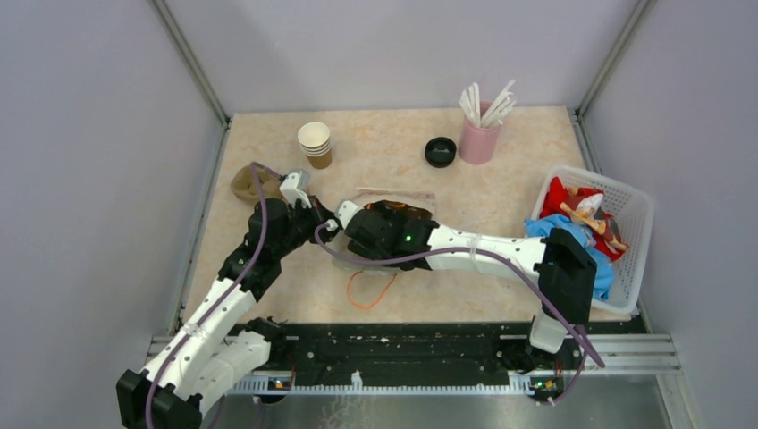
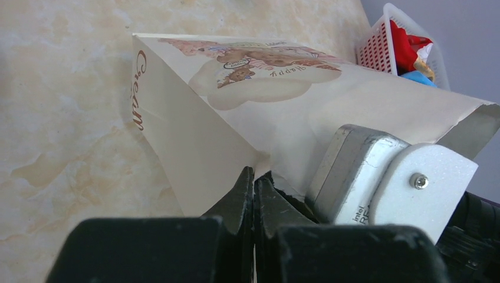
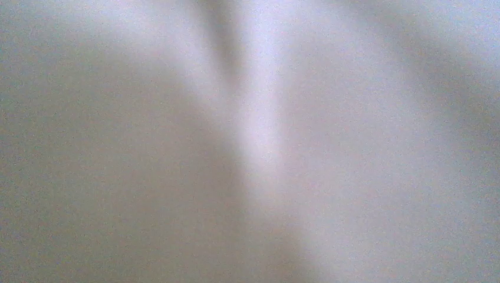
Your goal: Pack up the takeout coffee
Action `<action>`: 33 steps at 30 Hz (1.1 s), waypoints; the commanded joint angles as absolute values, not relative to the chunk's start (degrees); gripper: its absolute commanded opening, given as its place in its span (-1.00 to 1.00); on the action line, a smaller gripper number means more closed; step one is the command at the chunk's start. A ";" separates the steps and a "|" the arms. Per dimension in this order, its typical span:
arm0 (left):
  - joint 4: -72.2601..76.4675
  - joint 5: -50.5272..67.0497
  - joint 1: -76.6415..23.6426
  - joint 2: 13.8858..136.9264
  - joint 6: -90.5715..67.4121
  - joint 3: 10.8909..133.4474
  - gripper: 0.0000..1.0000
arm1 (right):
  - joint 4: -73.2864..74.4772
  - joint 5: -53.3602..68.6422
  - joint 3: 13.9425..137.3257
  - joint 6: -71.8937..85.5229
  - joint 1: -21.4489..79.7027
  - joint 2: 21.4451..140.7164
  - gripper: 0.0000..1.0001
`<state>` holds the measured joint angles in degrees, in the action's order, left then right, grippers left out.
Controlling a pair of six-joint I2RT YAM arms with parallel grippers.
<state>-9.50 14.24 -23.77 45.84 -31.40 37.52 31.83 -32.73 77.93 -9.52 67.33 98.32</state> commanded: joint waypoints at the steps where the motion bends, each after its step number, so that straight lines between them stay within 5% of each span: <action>1: -12.78 13.61 -24.14 44.52 -29.83 39.60 -1.00 | 33.90 -32.65 81.18 -7.14 66.35 96.46 0.40; 18: -14.64 13.02 -24.12 45.09 -29.23 40.53 -1.00 | 30.65 -25.80 81.16 -9.67 66.75 90.77 0.41; 33: -14.28 16.30 -24.26 47.02 -30.37 42.91 -1.00 | 23.13 -28.83 79.53 -16.04 64.43 100.97 0.41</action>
<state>-15.03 13.63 -23.57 47.03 -30.11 40.75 27.09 -25.54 78.83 -13.37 66.00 98.52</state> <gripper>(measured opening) 0.006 0.723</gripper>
